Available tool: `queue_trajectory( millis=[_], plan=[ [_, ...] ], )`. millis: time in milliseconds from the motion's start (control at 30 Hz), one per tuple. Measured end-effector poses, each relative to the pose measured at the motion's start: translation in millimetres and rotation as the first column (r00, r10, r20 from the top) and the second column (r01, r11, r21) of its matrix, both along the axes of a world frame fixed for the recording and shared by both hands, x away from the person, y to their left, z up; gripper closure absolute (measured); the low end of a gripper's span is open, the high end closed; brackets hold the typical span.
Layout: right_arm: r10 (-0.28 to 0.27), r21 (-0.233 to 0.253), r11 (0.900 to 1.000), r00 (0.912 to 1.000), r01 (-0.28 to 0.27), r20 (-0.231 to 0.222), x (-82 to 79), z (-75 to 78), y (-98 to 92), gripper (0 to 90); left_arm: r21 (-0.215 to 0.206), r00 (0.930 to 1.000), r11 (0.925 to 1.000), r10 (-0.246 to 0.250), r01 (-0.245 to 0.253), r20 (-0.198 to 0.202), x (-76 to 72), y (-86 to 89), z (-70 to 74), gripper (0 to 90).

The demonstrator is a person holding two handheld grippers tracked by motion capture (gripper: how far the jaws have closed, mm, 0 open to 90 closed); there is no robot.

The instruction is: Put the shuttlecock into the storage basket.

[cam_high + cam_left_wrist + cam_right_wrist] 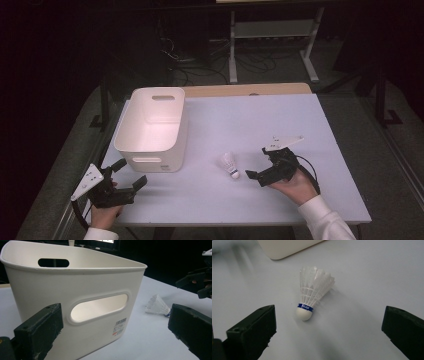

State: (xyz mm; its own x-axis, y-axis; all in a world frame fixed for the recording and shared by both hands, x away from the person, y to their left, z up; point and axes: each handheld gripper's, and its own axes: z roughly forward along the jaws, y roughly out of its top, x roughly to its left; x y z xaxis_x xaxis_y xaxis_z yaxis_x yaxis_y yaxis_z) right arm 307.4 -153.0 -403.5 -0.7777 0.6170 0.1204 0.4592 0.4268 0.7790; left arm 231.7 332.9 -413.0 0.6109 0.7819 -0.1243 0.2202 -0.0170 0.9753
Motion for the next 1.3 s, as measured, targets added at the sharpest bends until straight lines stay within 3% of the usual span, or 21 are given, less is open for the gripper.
queue_trajectory(
  millis=[800, 1300],
  plan=[
    [-0.033, -0.044, 0.999, 0.9962, 0.03, -0.081, 3.7, 1.8, 14.8, 0.0, 0.002, 1.0, 1.0, -0.001, 0.001, -0.002, -0.7, 0.0, 0.4, 0.0],
    [-0.056, -0.074, 0.996, 0.9877, 0.045, -0.146, 11.8, 0.9, 23.7, 0.0, 0.005, 1.0, 1.0, 0.004, -0.004, 0.0, -0.8, 0.7, 0.4, 0.0]
  ],
)
